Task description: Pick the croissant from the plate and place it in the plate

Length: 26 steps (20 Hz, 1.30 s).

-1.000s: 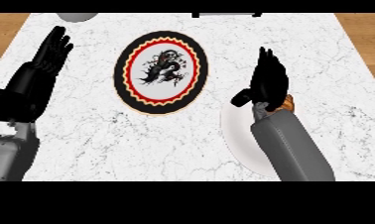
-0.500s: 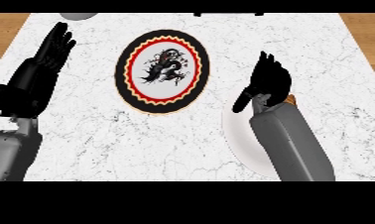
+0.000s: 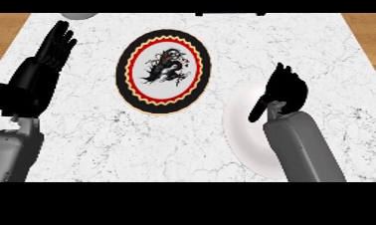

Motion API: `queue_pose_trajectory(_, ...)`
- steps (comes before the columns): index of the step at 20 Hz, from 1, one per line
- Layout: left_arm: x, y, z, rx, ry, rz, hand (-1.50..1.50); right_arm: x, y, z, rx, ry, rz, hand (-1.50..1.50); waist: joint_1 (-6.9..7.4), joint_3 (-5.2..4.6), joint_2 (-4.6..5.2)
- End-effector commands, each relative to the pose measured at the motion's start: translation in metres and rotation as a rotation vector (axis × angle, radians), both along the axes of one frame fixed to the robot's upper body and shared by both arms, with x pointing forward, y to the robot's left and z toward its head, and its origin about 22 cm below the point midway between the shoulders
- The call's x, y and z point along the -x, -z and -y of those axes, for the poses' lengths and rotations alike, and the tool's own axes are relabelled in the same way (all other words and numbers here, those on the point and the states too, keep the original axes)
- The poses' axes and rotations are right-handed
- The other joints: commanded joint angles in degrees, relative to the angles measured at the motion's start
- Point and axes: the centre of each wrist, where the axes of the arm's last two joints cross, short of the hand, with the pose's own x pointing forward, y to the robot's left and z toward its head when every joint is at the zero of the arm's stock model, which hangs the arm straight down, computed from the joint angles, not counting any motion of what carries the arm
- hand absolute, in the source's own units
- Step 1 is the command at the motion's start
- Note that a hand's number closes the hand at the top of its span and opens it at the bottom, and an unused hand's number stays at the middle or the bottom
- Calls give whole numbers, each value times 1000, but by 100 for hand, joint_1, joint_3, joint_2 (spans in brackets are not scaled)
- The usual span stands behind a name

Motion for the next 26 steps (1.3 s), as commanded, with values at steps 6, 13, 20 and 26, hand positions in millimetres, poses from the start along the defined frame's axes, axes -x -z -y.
queue_pose_trajectory(6,-4,0,15,-2,5,-4,0,12,17,15,45,151,-175,-150,16,5,20)
queue_pose_trajectory(13,19,19,5,12,21,-7,0,4,50,37,22,177,-242,-150,140,6,35)
queue_pose_trajectory(20,7,-6,13,6,14,-4,0,18,61,33,86,195,-294,-150,79,6,22)
queue_pose_trajectory(26,4,-7,10,7,10,-7,0,16,53,60,227,84,-41,150,66,7,22)
